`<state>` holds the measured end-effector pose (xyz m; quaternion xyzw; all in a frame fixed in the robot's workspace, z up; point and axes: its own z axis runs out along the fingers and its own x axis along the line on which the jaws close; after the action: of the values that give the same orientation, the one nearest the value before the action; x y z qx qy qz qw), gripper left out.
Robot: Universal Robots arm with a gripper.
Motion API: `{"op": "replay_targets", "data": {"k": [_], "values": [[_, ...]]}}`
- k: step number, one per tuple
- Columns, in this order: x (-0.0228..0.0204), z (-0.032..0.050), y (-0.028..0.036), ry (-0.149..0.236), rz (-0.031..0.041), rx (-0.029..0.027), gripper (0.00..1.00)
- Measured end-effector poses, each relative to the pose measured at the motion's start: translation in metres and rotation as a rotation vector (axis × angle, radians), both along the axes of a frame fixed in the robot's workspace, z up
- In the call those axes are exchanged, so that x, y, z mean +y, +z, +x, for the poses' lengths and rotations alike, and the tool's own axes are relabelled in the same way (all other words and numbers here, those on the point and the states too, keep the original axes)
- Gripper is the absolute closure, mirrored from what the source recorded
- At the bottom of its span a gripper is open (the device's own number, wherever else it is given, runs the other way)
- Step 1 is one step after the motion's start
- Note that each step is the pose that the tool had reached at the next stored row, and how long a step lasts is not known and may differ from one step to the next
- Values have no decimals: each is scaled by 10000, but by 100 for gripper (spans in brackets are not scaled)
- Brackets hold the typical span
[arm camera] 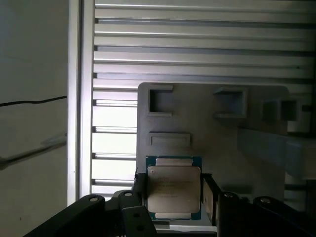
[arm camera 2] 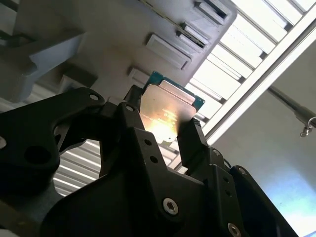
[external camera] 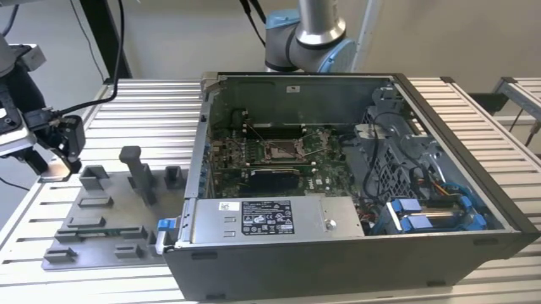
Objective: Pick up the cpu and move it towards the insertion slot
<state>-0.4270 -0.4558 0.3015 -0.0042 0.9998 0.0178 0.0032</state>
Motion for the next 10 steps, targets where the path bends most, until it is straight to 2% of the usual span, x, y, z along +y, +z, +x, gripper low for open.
{"op": "replay_targets", "data": {"k": [10], "values": [[0, 0, 88, 0, 0, 0, 100]]}}
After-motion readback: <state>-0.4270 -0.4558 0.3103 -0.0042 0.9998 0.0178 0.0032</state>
